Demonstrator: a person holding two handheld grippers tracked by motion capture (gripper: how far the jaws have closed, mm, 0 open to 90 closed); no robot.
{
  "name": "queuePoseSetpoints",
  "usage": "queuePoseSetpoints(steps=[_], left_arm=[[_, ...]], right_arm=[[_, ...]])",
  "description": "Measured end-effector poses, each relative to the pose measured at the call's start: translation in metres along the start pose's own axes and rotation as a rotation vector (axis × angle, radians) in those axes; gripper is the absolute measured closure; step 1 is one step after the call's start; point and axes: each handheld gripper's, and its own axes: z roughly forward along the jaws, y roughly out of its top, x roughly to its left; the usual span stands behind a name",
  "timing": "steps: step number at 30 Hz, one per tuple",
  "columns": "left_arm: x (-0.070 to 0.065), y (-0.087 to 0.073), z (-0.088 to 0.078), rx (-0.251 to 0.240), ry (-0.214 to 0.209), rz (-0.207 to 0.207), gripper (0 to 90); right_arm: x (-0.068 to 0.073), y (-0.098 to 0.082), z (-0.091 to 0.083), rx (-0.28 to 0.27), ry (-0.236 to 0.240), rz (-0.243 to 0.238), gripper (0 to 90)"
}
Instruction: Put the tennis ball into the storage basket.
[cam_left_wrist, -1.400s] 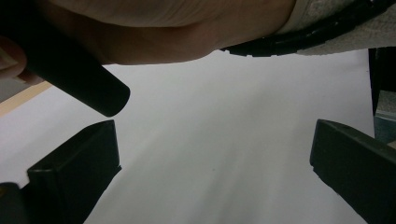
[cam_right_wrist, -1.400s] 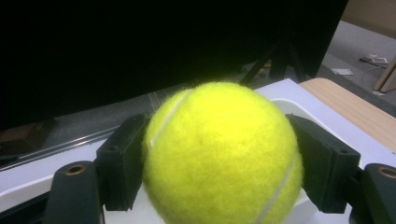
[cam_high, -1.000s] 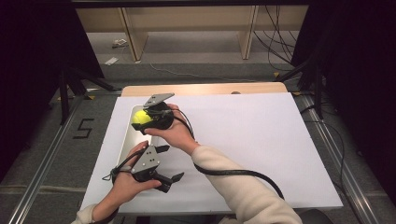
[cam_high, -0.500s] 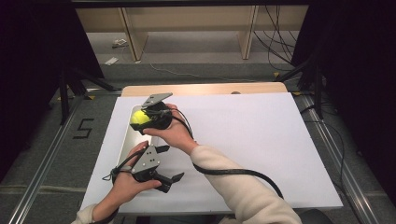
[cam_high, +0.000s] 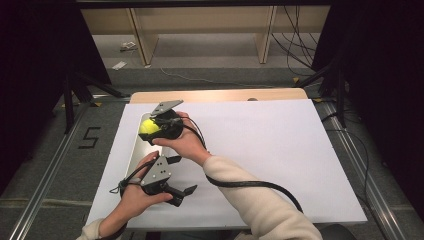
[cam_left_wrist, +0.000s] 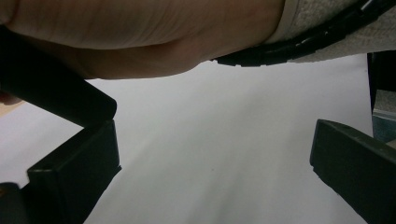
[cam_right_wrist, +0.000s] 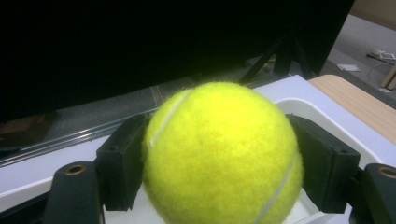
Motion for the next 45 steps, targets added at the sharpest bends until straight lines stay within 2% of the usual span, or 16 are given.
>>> queuePoseSetpoints(steps=[45], left_arm=[[0.000,0.000,0.000,0.005,-0.009,0.003,0.9]], right_arm=[[0.001,0.003,0.015,0.030,0.012,-0.014,26.6]])
